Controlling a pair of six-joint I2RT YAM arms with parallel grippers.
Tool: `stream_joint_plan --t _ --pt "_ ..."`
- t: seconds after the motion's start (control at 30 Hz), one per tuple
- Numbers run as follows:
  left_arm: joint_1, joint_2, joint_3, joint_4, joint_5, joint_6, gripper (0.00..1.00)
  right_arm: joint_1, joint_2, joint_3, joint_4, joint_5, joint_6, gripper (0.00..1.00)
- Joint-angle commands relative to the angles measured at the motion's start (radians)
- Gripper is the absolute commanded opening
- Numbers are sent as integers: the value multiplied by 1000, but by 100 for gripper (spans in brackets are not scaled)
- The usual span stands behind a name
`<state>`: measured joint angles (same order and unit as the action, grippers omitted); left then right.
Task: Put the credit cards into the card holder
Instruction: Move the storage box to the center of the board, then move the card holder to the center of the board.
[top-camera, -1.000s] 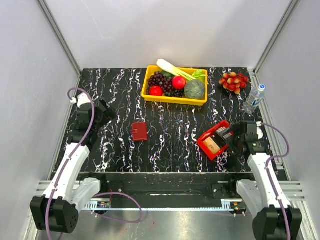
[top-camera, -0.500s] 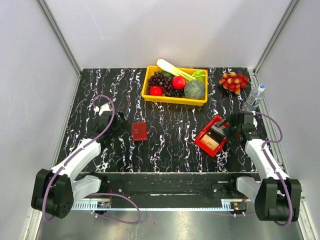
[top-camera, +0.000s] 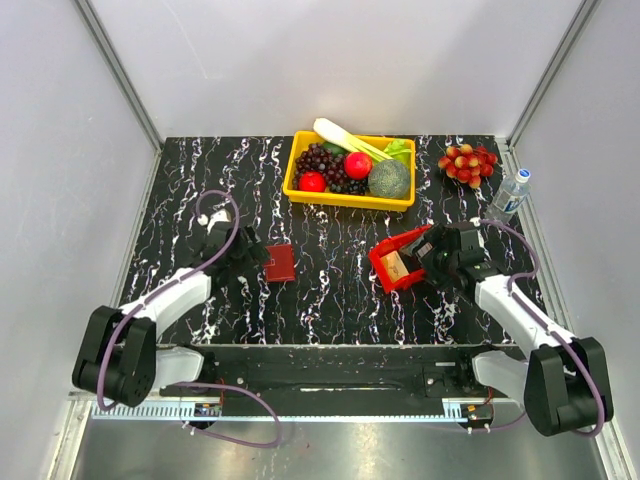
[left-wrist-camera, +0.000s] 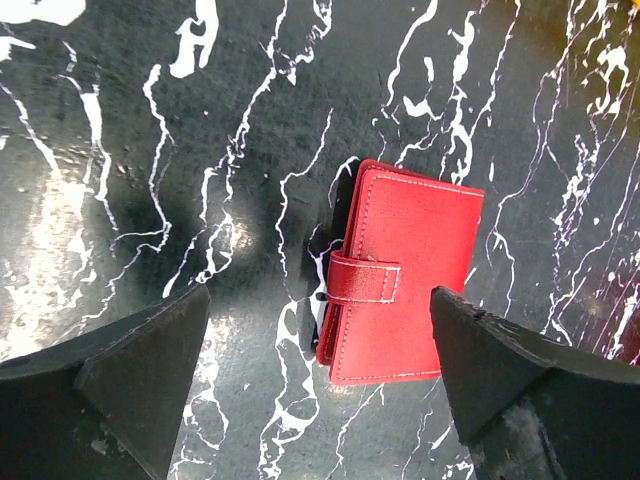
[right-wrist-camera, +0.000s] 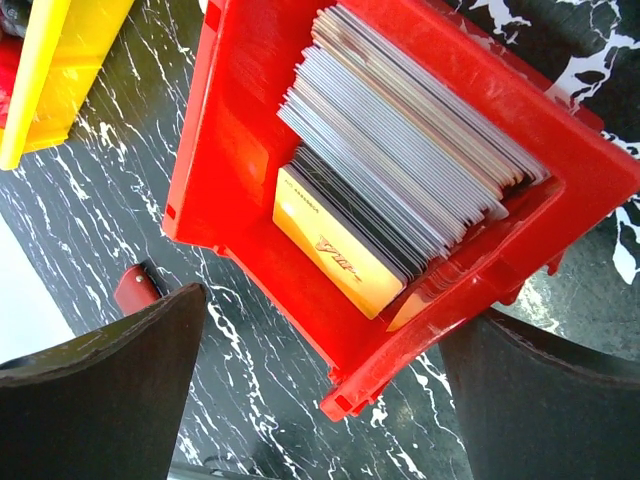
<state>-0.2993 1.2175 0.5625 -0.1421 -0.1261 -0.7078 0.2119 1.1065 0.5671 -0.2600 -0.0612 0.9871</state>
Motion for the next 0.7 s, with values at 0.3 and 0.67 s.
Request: stream_joint_plan --t 0.3,0.67 --pt "-6 207 36 182 206 31 59 55 -439 -88 -264 -40 -51 91" --pt "-27 303 56 243 327 68 18 170 -305 54 -76 -168 -202 75"
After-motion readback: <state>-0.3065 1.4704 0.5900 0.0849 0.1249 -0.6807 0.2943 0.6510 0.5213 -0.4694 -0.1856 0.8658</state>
